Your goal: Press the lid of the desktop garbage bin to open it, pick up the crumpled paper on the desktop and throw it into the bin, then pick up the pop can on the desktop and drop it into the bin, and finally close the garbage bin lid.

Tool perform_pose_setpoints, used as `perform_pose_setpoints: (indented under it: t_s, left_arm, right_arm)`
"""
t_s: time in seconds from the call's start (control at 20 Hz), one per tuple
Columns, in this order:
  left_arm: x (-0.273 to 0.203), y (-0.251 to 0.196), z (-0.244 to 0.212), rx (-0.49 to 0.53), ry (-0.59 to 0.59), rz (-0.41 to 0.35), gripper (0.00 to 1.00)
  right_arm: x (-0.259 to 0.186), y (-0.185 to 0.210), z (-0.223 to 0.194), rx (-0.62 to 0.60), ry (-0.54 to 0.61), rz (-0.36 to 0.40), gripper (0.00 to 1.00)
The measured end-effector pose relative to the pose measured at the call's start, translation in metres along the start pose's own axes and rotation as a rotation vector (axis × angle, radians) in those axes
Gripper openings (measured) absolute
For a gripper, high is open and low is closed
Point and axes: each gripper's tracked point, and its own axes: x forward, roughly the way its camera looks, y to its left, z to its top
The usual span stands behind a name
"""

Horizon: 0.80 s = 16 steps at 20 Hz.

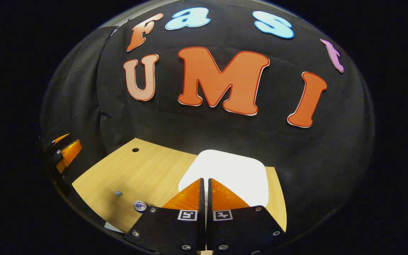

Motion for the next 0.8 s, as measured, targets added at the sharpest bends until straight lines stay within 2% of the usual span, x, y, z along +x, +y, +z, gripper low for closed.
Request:
perform_pose_setpoints:
  t_s: [0.15,0.45,0.8]
  left_arm:
    - [-0.005,0.009,-0.004,-0.001,0.007,0.023,0.99]
    - [-0.012,0.029,-0.017,-0.022,0.026,0.081,0.99]
    - [-0.019,0.045,-0.029,-0.035,0.059,0.145,0.99]
  right_arm:
    - [0.002,-0.006,0.0,0.008,0.062,0.03,0.01]
    - [0.013,-0.022,0.002,0.005,0.161,0.038,0.01]
    - [0.035,-0.027,-0.022,0.027,0.262,0.073,0.01]
